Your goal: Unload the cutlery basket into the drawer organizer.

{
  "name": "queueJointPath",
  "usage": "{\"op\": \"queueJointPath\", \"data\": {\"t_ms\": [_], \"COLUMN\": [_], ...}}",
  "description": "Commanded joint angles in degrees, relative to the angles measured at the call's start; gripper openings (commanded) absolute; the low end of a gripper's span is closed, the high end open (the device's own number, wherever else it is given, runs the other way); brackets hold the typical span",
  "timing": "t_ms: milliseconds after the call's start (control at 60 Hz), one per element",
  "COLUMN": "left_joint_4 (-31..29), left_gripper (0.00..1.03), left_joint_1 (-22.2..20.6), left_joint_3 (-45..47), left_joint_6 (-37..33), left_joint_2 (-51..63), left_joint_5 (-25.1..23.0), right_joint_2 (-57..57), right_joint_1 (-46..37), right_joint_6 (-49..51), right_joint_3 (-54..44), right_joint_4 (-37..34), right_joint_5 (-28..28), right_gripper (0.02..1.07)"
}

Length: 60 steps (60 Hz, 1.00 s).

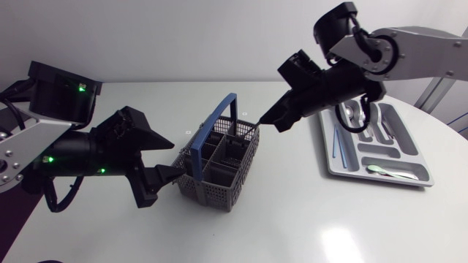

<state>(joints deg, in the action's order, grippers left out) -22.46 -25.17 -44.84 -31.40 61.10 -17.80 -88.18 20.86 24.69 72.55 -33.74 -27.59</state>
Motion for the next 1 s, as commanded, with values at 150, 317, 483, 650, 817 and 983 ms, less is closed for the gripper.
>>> {"op": "queueJointPath", "data": {"t_ms": [150,317,483,650,817,983], "left_joint_4": [-0.8,-1.8,-2.1,-2.9,-3.6,-5.1], "left_gripper": [0.8,0.83,0.86,0.86,0.86,0.86], "left_joint_1": [-6.8,-11.3,-15.7,-18.1,-20.0,-21.4], "left_joint_3": [-6.3,-11.1,-12.3,-12.4,-12.0,-11.9], "left_joint_6": [0.7,0.4,-0.1,-0.6,-0.9,-1.1], "left_joint_2": [-0.3,3.6,6.7,10.1,12.9,14.7], "left_joint_5": [2.7,2.8,1.6,-2.1,-5.9,-9.4], "right_joint_2": [11.6,19.2,25.3,30.7,32.4,32.5], "right_joint_1": [-4.9,-5.7,-3.9,0.4,5.0,6.9], "right_joint_6": [6.1,12.0,16.2,18.0,17.9,17.8], "right_joint_3": [-6.4,-10.1,-14.3,-18.9,-23.1,-23.9], "right_joint_4": [-6.2,-11.4,-15.7,-18.4,-17.3,-16.2], "right_joint_5": [-2.6,-5.9,-8.2,-10.3,-10.7,-11.8], "right_gripper": [0.08,0.08,0.08,0.08,0.08,0.08]}}
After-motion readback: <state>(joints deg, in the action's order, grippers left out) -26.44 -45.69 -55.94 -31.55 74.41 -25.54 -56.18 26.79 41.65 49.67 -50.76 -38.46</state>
